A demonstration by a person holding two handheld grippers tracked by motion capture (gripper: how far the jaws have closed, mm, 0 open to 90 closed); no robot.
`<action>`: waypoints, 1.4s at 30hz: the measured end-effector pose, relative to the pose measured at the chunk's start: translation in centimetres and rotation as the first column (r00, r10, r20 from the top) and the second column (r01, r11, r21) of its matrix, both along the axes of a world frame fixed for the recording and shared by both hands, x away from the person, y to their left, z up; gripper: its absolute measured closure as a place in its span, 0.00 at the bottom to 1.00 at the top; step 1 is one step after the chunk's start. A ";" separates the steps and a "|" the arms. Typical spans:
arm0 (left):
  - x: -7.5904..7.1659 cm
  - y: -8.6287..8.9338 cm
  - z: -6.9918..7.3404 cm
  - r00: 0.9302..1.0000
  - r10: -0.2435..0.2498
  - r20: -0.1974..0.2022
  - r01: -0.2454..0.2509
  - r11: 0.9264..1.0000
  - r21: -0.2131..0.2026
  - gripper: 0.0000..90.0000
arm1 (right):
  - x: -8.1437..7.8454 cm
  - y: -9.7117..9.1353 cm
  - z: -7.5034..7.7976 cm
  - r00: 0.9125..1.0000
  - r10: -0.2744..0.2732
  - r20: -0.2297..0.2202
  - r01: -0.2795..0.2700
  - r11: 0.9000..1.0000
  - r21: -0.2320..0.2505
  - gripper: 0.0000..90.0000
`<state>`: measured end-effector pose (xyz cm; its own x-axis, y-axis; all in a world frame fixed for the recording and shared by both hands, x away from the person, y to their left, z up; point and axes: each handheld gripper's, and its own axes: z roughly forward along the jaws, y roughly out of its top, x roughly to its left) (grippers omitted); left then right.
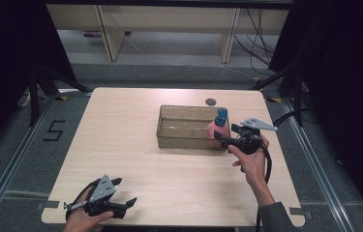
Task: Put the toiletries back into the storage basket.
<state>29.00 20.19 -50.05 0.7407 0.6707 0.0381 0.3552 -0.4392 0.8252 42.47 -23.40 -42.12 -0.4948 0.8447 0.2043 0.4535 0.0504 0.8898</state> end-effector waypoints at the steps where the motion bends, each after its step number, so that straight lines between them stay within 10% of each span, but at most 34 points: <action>1: 0.0 0.0 0.0 1.000 -0.002 0.001 0.002 1.000 -0.005 0.17 | -0.1 0.1 0.0 1.000 0.002 -0.007 -0.002 1.000 0.013 0.22; 42: 0.0 0.0 0.0 1.000 -0.009 0.005 0.009 1.000 0.010 0.17 | -2.1 1.1 0.0 0.997 0.074 0.006 -0.074 0.997 0.023 0.22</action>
<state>28.96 20.19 -50.04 0.7466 0.6635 0.0482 0.3470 -0.4502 0.8227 40.35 -22.35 -42.14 -0.5571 0.8006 0.2207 0.4444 0.0629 0.8936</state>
